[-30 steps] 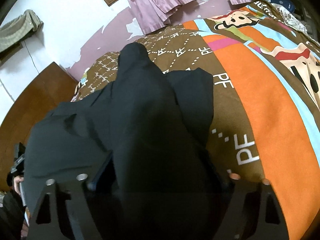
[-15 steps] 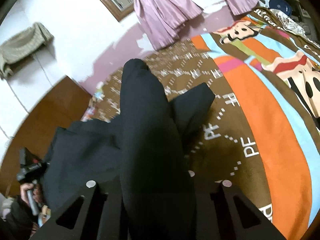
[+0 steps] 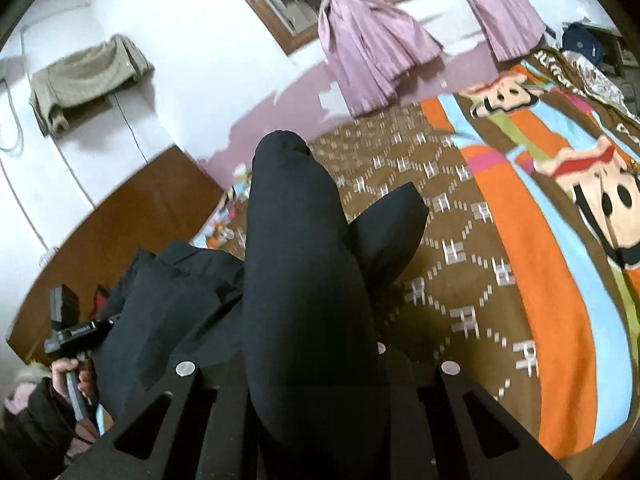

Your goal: Fold large clothes

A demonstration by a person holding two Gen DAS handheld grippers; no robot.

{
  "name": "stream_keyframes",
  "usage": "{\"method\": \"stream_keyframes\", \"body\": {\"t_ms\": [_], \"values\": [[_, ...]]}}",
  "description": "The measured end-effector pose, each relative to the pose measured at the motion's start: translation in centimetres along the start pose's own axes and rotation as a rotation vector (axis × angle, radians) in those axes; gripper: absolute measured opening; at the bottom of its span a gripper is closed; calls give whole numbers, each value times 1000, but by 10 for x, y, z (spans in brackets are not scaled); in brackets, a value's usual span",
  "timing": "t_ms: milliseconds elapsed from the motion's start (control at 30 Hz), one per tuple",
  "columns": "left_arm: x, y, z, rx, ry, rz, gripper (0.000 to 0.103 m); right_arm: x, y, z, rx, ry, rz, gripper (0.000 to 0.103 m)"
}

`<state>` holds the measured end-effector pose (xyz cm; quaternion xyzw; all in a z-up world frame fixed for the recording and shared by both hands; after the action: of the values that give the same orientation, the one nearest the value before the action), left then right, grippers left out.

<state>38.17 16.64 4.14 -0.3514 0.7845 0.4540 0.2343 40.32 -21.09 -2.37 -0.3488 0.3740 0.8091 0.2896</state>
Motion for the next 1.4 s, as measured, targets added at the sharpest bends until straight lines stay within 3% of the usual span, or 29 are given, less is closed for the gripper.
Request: {"method": "stream_keyframes", "body": {"t_ms": [100,167,300,367,433,500,700,833,967,1100,1400], "values": [[23,-9,14,-29,5,33,19,23,-13,-20,85,20,26,15],[34,-16,27,-54,17,27,20,27,-14,-30,81,-8,29,17],[46,-27,58,-45,136,24,25,28,-16,-33,110,30,59,29],[45,-28,63,-60,158,30,33,30,-19,-36,131,25,88,35],[41,-27,68,-104,151,41,40,32,-18,-39,168,14,98,62],[38,-25,70,-155,148,38,45,31,-16,-39,207,32,94,76],[41,-15,72,-313,142,33,74,17,8,-28,284,125,76,99],[33,2,56,-335,79,-62,98,-1,23,-11,279,154,62,102],[29,22,32,-349,-7,-115,99,-13,35,13,244,188,93,103],[34,35,2,-347,-78,-107,100,-24,50,47,217,279,140,103],[44,64,-61,-278,-173,-146,100,-13,83,115,115,315,100,103]]}}
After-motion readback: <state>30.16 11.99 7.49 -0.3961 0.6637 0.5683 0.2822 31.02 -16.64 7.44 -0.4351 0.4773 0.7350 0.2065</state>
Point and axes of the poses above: each gripper's, at about its wrist camera, not at the fingertips, and y roughly against the way its jaws point, z to its left, x to its underside, the point moved 8 cm from there along -y, roughly the way its jaws point, and after that the axes turned 8 degrees about -z, right-handed, at the moved point
